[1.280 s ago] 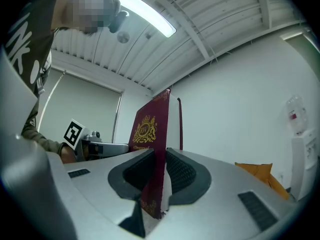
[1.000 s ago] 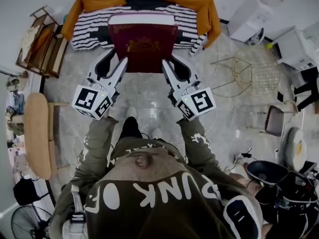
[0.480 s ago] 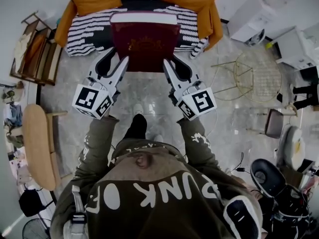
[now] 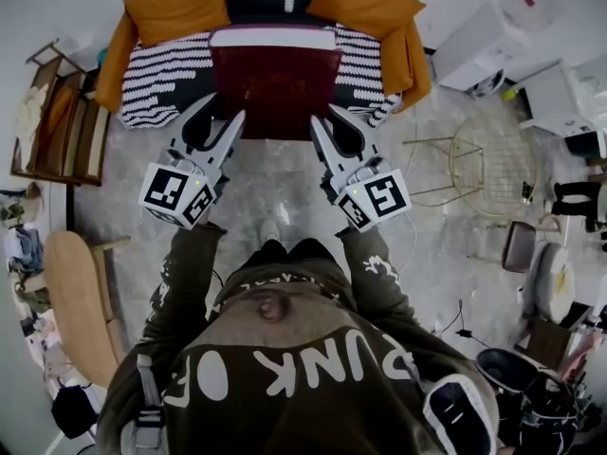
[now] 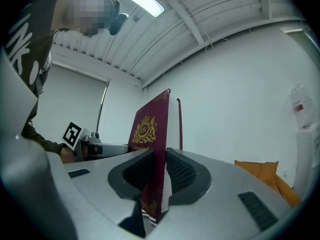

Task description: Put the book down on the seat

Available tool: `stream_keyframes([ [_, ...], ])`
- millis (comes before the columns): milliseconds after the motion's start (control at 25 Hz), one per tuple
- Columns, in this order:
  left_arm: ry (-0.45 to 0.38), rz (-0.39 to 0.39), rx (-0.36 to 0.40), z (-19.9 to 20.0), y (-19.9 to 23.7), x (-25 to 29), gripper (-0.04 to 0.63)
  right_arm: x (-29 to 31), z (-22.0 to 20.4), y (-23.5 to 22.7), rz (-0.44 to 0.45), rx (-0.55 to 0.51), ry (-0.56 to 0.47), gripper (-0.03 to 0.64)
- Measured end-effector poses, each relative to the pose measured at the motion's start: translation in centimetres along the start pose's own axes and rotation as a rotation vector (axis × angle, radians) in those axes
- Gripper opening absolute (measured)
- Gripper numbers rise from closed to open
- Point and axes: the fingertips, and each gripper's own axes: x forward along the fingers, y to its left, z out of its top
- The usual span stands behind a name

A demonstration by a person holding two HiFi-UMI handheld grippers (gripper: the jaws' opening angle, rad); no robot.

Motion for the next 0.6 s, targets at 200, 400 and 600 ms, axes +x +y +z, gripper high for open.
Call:
stream_keyframes([
  [200, 0.008, -0.005, -0.020, -0.7, 3.5, 2.1, 0.172, 3.6, -1.0, -1.6, -0.008, 0.002, 0.016, 0.086],
  [400, 0.024, -0.006, -0.038, -1.4, 6.5, 5.8, 0.172, 7.0, -1.9, -4.9, -0.015, 0.015, 0.028, 0.086],
  [600, 0.040, 0.006, -0.040, -2.2, 9.7, 10.3, 0.172, 10.7, -2.9, -9.1, -0.006, 0.032, 0.034, 0.086],
])
